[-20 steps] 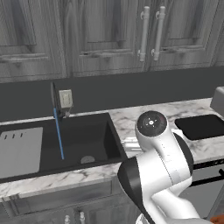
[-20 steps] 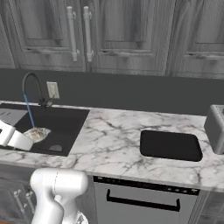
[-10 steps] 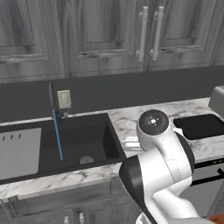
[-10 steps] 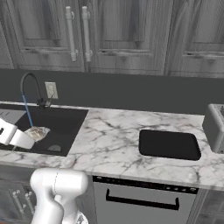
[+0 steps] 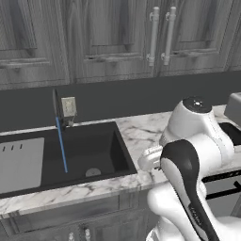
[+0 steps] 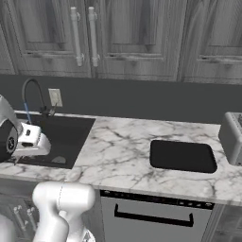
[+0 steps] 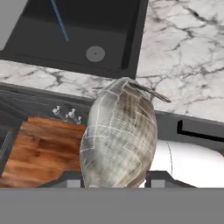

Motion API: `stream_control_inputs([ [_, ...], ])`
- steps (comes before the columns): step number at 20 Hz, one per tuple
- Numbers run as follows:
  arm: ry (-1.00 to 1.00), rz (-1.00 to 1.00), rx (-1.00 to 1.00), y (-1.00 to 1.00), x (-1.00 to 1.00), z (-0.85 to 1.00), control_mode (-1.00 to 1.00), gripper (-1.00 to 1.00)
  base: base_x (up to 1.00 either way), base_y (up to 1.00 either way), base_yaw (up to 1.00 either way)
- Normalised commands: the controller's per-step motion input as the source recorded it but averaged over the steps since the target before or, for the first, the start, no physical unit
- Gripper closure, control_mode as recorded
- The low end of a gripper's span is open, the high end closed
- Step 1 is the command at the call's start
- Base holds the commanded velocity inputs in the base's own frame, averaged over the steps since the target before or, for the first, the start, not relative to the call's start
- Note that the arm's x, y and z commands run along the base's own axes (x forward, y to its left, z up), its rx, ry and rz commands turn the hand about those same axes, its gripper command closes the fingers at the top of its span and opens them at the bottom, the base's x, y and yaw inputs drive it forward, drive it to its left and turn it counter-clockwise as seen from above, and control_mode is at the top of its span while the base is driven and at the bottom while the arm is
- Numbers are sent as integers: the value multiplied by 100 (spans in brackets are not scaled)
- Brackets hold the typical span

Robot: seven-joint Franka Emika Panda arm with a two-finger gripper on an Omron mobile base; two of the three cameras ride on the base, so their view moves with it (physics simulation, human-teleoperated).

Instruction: Take the fish out of the fridge, briefly rinse it in the sink, and place it on the tray next to the sink.

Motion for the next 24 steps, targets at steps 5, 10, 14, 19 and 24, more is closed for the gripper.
stream_control_inputs([
  [5, 13, 63, 30, 0, 1, -5, -100, 100, 0, 0, 0],
  [10, 1, 60, 43, 0, 8, 0, -100, 100, 0, 0, 0],
  [14, -6, 44, 44, 0, 16, 0, -100, 100, 0, 0, 0],
  [19, -12, 22, 26, 6, 55, -1, -100, 100, 0, 0, 0],
  [24, -6, 17, 27, 24, 77, 0, -100, 100, 0, 0, 0],
])
